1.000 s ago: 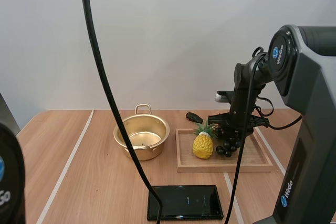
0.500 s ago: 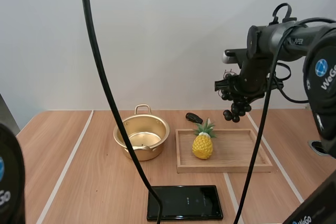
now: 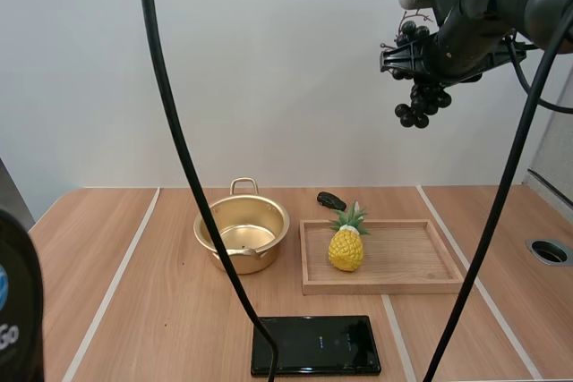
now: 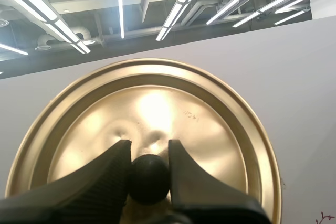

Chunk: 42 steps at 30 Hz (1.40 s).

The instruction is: Open the pot, put the grape inside, and close it

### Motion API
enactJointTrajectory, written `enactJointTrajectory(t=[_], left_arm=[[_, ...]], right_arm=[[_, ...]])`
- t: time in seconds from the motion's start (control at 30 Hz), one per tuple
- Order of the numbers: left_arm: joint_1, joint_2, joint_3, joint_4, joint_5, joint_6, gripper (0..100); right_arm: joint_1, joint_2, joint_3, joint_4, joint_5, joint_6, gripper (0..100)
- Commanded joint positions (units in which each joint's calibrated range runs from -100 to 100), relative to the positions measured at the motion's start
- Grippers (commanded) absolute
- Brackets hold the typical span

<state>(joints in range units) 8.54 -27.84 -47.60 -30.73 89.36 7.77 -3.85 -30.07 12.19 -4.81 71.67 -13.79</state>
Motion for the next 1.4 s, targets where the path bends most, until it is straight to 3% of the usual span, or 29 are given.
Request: enactJointTrajectory(t=[0.0,0.3,0.53,1.1,1.2,1.37], left_arm=[[0.05,-0.31,-0.39,-1.0,-0.22,-0.61,0],[0.05,-0.31,-0.39,-1.0,0.11,-0.61,0],[0.05,-0.31,-0.39,-0.87,2.34,-0.61,0],[0.05,-0.31,-0.39,-0.76,3.93,-0.25,0],[0.05,-0.31,-0.39,-0.76,3.93,-0.25,0],[0.05,-0.31,-0.39,-0.65,4.48,-0.25,0]], right_arm=[[-0.1,-1.12,-3.34,2.53,-0.98,-3.85,0],[3.7,-0.89,-5.38,22.0,11.25,-28.12,0],[8.53,0.35,-5.38,28.65,20.12,-39.24,0],[18.07,15.97,-5.38,27.5,18.78,-39.38,0],[19.42,19.0,-5.38,24.69,13.88,-36.84,0],[22.53,23.21,-5.38,14.61,8.2,-31.8,0]])
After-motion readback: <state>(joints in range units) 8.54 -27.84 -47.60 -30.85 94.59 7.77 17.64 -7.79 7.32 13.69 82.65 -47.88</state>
